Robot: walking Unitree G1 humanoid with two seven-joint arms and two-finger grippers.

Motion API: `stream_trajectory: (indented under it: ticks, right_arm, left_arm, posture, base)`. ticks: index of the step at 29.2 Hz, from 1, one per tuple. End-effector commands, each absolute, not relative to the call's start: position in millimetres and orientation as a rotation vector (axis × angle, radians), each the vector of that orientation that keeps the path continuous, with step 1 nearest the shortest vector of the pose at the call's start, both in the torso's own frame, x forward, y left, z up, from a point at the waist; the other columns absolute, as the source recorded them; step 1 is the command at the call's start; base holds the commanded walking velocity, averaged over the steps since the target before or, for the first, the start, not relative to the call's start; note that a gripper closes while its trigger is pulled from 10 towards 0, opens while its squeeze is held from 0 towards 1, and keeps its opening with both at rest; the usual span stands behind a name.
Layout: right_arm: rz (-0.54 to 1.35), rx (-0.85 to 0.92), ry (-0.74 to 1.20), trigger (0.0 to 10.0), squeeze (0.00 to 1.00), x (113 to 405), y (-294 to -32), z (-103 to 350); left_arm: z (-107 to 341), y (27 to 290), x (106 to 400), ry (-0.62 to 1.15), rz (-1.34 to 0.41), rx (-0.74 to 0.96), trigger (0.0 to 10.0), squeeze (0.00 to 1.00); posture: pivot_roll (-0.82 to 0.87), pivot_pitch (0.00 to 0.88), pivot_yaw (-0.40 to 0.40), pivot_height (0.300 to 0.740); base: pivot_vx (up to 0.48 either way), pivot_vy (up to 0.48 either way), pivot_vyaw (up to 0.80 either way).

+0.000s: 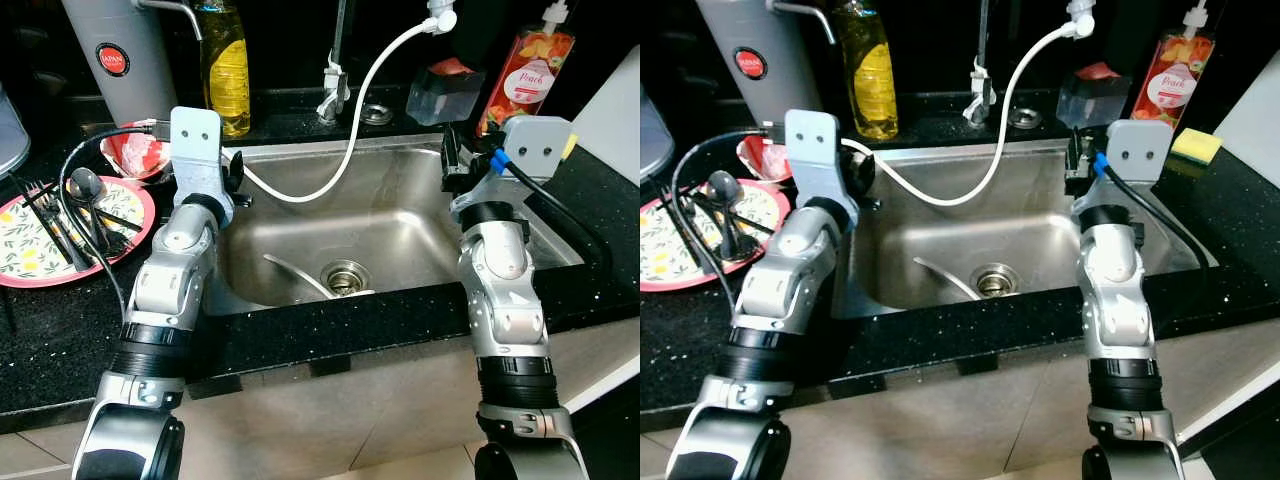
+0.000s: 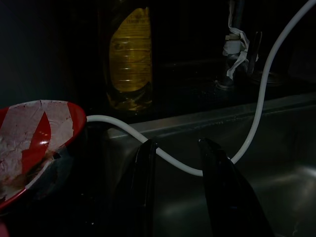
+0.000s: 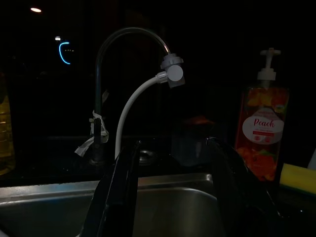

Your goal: Kitchen organization

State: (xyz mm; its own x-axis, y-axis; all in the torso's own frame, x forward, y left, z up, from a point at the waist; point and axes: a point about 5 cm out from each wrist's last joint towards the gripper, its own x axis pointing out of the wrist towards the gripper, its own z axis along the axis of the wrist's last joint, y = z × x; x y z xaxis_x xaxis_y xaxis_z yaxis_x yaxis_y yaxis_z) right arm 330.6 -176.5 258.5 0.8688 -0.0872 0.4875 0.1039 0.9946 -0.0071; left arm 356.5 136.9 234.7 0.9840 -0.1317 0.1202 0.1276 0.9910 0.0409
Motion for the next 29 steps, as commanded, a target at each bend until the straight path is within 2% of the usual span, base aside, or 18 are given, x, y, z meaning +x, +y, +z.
stream_trajectory:
  ticks: [1,29]
  right_arm:
    - [-0.103,-0.034,-0.500,10.0,0.00,329.1,-179.1,258.1]
    - [-0.105,-0.039,-0.480,10.0,0.00,328.9,-181.9,255.7]
  left_arm:
    - [236.0,133.7,357.1,-0.131,-0.136,0.025,10.0,0.00]
    - [235.7,131.1,357.3,-0.136,-0.135,0.017,10.0,0.00]
  posture:
    - [0.06,0.000,-0.033,0.740]
    - [0.05,0.000,-0.036,0.740]
  base:
    - [0.000,0.000,0.00]
    - [0.000,0.000,0.00]
